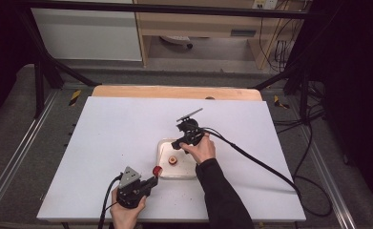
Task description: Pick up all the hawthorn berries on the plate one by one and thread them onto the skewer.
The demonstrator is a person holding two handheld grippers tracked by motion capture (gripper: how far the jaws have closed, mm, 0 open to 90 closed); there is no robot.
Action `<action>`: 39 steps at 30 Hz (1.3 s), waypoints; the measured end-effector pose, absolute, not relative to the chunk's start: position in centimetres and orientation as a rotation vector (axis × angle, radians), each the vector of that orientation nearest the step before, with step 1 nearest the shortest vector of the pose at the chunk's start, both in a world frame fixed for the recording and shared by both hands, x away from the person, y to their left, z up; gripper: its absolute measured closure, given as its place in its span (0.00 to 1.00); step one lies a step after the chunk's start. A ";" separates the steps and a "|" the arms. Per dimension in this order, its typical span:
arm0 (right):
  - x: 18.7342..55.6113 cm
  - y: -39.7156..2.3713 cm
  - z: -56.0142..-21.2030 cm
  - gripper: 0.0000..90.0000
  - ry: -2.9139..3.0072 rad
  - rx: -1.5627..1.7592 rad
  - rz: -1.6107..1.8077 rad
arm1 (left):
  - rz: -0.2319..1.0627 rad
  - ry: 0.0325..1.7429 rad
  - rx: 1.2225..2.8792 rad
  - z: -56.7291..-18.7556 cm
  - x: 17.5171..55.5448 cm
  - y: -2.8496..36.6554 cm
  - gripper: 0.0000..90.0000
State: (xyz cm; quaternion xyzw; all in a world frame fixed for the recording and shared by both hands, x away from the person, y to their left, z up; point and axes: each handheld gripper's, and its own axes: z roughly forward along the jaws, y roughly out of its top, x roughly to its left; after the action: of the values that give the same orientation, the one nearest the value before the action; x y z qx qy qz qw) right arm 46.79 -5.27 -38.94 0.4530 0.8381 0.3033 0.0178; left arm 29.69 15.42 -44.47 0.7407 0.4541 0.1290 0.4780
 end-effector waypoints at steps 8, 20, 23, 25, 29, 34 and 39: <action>44.2 -7.7 -37.0 0.68 2.489 1.388 1.241 | 0.307 1.090 1.799 -44.3 29.4 14.2 0.98; 40.4 -11.3 -37.0 0.68 2.110 1.403 1.789 | 0.273 1.054 1.762 -43.4 28.7 11.6 0.98; 39.9 -11.6 -37.1 0.68 2.051 1.402 1.853 | 0.258 1.054 1.758 -43.3 28.6 11.2 0.98; 39.3 -12.0 -37.2 0.68 1.987 1.396 1.916 | 0.238 1.051 1.757 -43.2 28.5 10.5 0.98; 38.9 -12.1 -37.3 0.68 1.951 1.378 1.962 | 0.234 1.045 1.754 -43.0 28.5 10.0 0.98; 38.3 -12.1 -37.3 0.68 1.930 1.341 2.001 | 0.229 1.047 1.748 -42.7 28.6 9.7 0.98; 38.1 -12.1 -37.3 0.68 1.935 1.317 2.004 | 0.229 1.056 1.740 -42.7 28.7 9.9 0.98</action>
State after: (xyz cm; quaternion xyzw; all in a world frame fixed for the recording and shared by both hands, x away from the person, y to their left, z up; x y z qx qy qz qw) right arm 38.07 -12.12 -37.28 0.4274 0.6277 0.6500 0.0302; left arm 28.69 9.90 -42.71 0.7256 0.4403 0.0956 0.5201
